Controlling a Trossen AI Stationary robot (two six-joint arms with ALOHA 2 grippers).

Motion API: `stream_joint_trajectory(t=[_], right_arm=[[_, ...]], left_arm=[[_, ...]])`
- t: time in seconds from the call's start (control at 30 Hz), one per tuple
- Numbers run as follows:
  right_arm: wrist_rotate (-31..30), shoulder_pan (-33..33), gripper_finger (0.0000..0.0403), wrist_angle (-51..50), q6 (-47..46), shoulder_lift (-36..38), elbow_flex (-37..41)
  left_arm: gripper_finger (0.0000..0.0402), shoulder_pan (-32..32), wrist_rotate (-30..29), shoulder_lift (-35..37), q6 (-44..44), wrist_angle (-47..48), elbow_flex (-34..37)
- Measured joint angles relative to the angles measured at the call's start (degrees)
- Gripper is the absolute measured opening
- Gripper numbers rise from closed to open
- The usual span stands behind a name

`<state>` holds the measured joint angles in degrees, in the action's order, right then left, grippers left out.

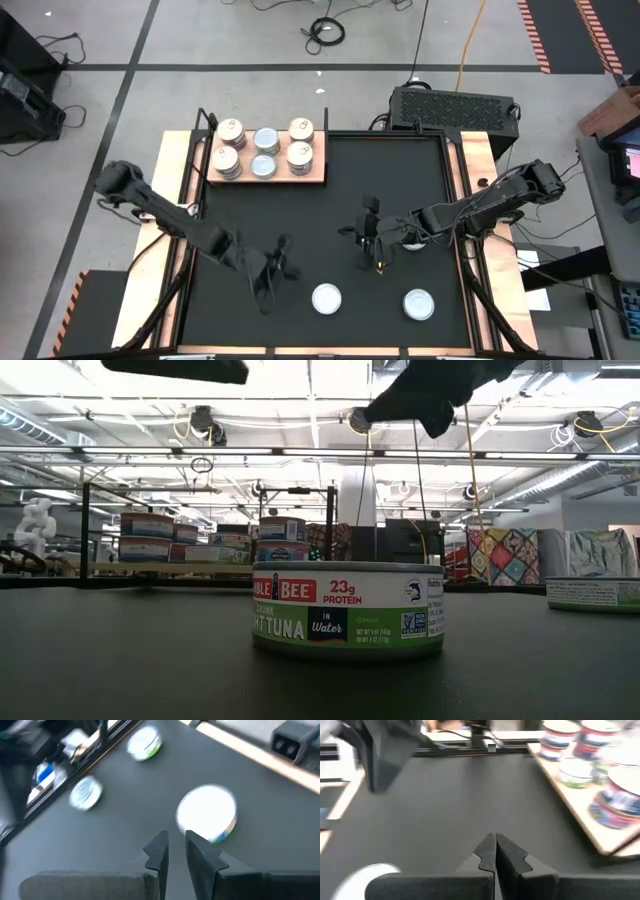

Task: Stack canned seafood by type on shelf
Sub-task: Stack the green tuna can on top of the other green tuna cans on the shelf

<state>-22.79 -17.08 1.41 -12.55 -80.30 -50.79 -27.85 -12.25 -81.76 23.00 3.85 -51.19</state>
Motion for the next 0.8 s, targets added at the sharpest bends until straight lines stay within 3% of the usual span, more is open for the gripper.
stream_joint_trajectory(t=[0.17,0.33,0.57,0.8], right_arm=[[3.57,-2.7,0.0,0.12,-3.11,-0.14,-0.02],[3.53,-6.09,0.0,0.18,-3.5,-0.16,-0.02],[3.42,-7.56,0.0,0.13,-2.35,-0.19,-1.1],[3.39,-7.76,0.0,-0.59,-2.26,-0.21,-1.27]], left_arm=[[0.0068,-2.32,-0.03,-9.47,4.12,-11.63,-0.15],[0.0083,-2.32,0.03,-18.33,9.27,-15.96,-4.5],[0.0155,-2.34,2.34,-26.75,9.35,-9.55,-11.57],[0.0212,-4.43,3.32,-25.59,12.42,0.09,-14.82]])
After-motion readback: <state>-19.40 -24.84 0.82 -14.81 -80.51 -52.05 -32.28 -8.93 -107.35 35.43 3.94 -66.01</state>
